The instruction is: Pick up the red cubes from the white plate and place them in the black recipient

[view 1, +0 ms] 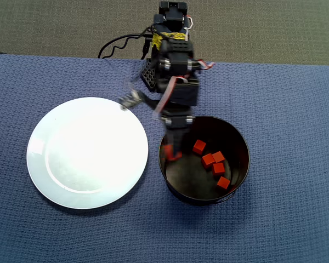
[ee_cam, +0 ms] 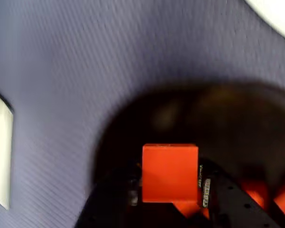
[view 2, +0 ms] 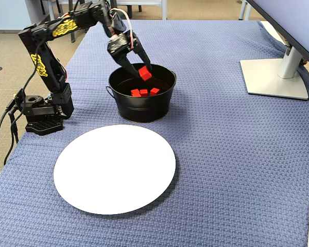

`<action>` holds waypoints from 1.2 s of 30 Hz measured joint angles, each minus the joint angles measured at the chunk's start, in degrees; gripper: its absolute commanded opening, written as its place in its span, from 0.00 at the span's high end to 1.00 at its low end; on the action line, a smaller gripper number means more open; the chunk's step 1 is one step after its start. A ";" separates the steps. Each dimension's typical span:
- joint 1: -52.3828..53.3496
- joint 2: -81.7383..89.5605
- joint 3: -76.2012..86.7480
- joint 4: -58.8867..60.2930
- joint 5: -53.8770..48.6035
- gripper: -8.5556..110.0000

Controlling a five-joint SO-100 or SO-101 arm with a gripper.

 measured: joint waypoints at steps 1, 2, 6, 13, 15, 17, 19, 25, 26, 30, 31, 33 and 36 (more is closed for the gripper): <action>-2.29 0.00 0.53 0.18 -0.97 0.63; -3.43 0.44 1.32 0.18 -1.67 0.63; -0.62 1.76 3.69 -1.32 -1.85 0.66; 14.41 10.20 13.97 -5.10 -1.85 0.80; 18.11 13.80 18.98 -6.68 -2.20 0.84; 21.88 17.49 24.17 -8.35 -2.55 0.84; 25.14 21.27 29.53 -9.49 -2.90 0.85; 25.14 30.85 44.21 -11.34 -3.08 0.87; 24.17 32.34 46.67 -11.51 -2.20 0.87; 20.65 38.76 55.46 -11.51 0.26 0.90; 20.74 40.43 57.22 -11.51 0.97 0.90; 20.57 43.42 60.73 -12.13 1.76 0.90; 19.86 47.29 65.74 -12.74 2.02 0.91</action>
